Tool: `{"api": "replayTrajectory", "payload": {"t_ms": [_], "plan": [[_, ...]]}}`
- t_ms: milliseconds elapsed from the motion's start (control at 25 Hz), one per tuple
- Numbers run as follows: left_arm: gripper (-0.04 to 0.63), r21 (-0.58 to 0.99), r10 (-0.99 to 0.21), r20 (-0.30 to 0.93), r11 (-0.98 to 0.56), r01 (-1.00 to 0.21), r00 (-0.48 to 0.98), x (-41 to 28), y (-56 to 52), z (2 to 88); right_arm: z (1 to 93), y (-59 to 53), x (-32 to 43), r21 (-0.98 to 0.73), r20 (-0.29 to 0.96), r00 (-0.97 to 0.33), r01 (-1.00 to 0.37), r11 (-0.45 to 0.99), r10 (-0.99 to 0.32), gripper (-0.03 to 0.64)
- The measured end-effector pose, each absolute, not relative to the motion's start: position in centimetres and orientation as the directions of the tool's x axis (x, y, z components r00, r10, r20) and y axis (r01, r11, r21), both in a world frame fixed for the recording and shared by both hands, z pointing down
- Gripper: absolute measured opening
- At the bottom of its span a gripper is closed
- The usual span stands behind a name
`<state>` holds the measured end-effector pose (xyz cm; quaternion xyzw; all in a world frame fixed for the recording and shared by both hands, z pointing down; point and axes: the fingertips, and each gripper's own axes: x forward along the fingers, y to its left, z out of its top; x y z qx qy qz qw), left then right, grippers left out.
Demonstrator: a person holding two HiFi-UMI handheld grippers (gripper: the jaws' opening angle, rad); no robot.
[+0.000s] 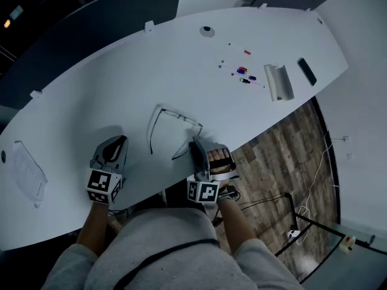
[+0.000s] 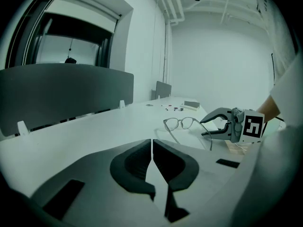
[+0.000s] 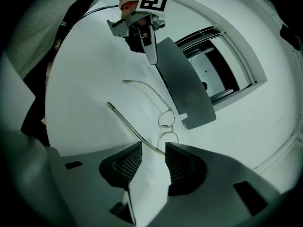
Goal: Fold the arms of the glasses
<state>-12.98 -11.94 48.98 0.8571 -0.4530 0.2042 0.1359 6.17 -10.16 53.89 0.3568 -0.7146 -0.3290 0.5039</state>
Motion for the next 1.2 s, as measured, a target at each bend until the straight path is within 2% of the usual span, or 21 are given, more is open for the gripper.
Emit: {"api": "replayTrajectory", "payload": {"t_ms": [80,280,440,600,920,1120,1200], "plan": [[0.015,0.052,-0.717,0.476,-0.555,-0.83,0.509,-12.7,-12.3,49.2,53.6,-10.5,6.3,0.833,0.472,-0.253,-0.183,0.521,-0.844,0.133],[0.015,0.079,-0.72,0.475,-0.539,-0.839,0.507,-12.5,-13.3,49.6,52.7,-10.9,6.2,0.821,0.444,-0.333,-0.221,0.527,-0.832,0.11],[0.015,0.087,-0.717,0.486,-0.529,-0.844,0.5,-12.8,-13.7,50.1,51.3,-11.1,6.2,0.795,0.422,-0.408,-0.262,0.547,-0.81,0.041],[0.015,0.087,-0.698,0.507,-0.542,-0.836,0.505,-12.7,-13.6,50.7,50.3,-10.9,5.8,0.743,0.431,-0.486,-0.287,0.605,-0.76,0.039],[0.015,0.078,-0.664,0.525,-0.586,-0.807,0.532,-11.5,-13.4,51.4,49.7,-9.8,4.7,0.47,0.486,-0.656,-0.36,0.806,-0.577,0.038],[0.017,0.066,-0.632,0.525,-0.638,-0.768,0.57,-10.3,-12.9,51.7,49.9,-8.9,3.9,0.297,0.491,-0.742,-0.35,0.888,-0.457,0.038],[0.053,0.066,-0.601,0.528,-0.675,-0.735,0.6,-9.5,-12.3,52.0,50.1,-8.3,3.8,0.223,0.493,-0.773,-0.331,0.917,-0.399,0.038]]}}
